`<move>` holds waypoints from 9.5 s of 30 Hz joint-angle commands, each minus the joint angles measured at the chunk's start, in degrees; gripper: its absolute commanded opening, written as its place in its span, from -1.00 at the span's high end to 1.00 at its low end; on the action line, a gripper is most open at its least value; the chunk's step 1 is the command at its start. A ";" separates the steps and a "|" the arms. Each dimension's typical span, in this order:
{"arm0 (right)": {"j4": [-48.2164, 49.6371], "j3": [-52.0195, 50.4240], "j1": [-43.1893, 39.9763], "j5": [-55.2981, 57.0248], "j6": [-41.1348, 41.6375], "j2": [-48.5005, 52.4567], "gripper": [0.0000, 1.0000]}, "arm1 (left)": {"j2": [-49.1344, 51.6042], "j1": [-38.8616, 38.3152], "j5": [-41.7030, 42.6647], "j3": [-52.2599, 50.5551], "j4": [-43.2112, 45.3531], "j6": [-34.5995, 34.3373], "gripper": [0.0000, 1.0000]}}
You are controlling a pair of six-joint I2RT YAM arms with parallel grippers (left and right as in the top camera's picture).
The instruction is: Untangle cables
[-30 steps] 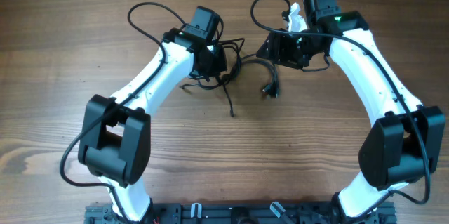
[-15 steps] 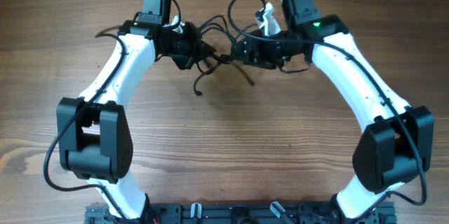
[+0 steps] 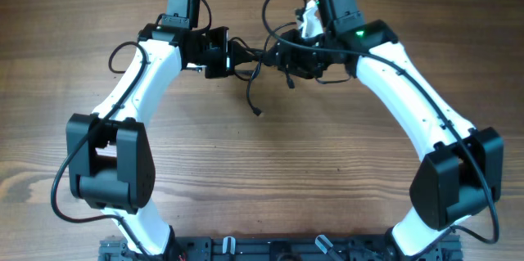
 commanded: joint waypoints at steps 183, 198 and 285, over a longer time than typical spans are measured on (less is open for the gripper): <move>-26.01 -3.10 -23.37 36.06 -14.84 -4.61 0.92 | -5.35 13.20 16.98 1.07 -2.78 92.63 0.92; -23.61 2.32 -20.24 0.11 -38.80 -9.64 -0.04 | -5.35 -0.15 10.36 1.07 -0.68 74.01 0.92; -7.10 1.66 -17.55 -7.67 -31.69 -10.86 0.21 | -5.35 1.01 11.72 1.07 0.87 78.58 0.92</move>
